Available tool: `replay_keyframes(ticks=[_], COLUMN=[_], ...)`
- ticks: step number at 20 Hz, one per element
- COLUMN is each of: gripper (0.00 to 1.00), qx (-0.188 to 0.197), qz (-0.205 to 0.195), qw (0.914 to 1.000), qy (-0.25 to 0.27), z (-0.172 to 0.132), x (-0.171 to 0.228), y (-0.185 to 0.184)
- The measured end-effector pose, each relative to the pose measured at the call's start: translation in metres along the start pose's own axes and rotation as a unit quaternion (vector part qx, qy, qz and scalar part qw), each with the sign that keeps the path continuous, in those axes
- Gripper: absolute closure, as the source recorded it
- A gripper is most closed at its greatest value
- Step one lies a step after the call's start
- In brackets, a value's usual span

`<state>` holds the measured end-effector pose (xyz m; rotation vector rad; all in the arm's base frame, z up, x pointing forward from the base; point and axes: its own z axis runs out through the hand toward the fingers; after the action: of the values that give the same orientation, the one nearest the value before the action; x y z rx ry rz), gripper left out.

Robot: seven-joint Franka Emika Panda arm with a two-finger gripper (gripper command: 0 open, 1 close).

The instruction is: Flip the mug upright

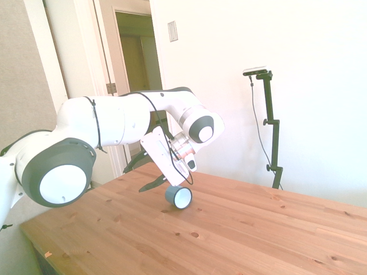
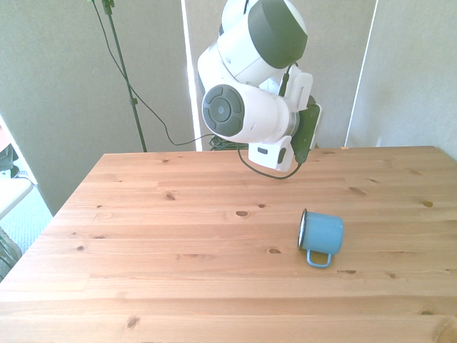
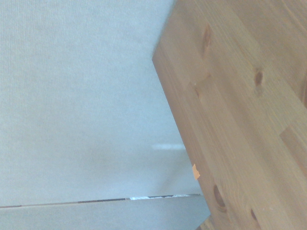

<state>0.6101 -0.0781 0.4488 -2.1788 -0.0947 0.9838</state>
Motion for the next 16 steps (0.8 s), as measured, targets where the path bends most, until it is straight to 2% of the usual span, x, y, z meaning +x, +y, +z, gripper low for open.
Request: replay_keyframes(ticks=[3, 8, 12, 16], gripper=[0.0, 0.0, 0.0, 0.0], qx=[0.014, 0.063, 0.13, 0.161], qz=[-0.001, 0.0, -0.001, 0.014], qw=[0.9999, 0.9976, 0.9893, 0.982], qy=[0.006, 0.029, 0.065, 0.099], z=[-0.007, -0.026, -0.045, -0.057], x=[0.003, 0.007, 0.01, 0.016], y=[0.0, -0.015, -0.026, -0.03])
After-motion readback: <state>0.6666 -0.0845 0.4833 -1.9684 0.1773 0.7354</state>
